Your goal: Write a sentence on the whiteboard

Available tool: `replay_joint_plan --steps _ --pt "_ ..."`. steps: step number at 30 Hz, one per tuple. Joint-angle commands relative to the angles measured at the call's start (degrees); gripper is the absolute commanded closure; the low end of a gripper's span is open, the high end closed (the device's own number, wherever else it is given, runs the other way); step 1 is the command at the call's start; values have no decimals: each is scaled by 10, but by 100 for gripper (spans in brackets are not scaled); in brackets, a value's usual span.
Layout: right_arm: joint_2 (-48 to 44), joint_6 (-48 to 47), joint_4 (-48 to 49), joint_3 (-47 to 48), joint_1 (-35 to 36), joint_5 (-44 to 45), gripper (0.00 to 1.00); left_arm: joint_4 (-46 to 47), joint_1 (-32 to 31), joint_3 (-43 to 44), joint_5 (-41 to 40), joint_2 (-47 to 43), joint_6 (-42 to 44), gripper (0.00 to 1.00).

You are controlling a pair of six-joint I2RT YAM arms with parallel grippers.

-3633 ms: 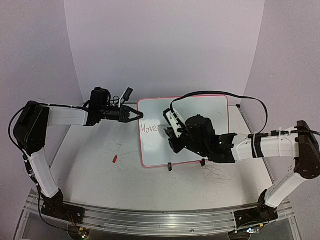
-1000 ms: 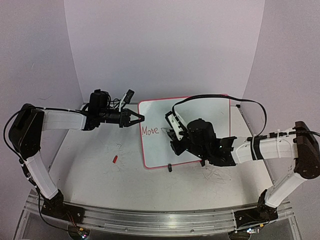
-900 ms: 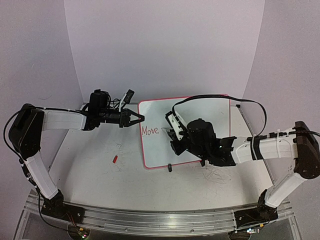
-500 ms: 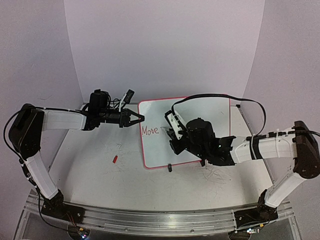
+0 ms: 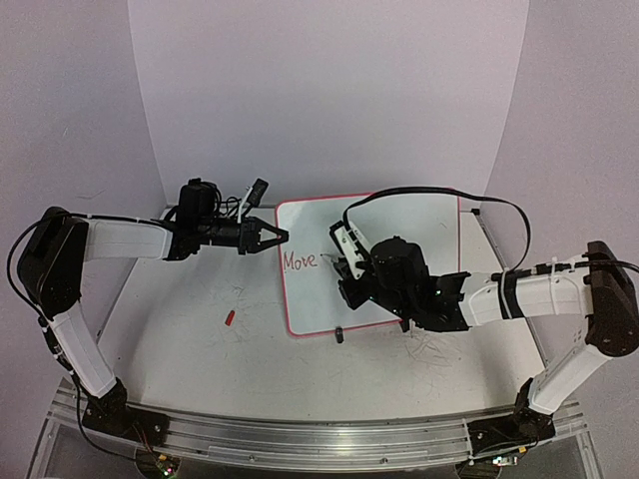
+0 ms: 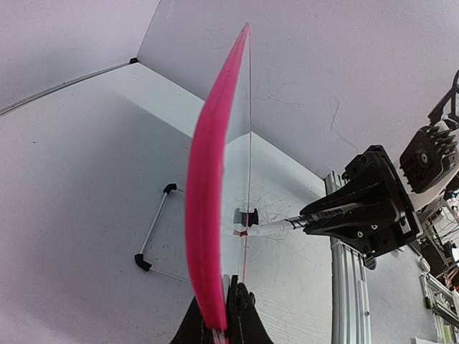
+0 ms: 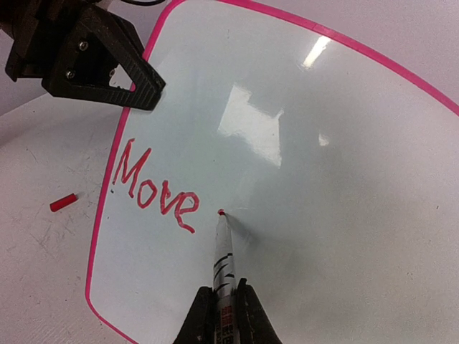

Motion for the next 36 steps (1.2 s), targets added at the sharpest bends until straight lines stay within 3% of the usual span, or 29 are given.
replay_joint_plan --steps 1,36 --pt "2 14 -7 4 -2 16 100 0 -3 -2 -37 -15 58 100" --pt "-14 33 -31 -20 -1 4 100 -2 -3 -1 -34 -15 58 100"
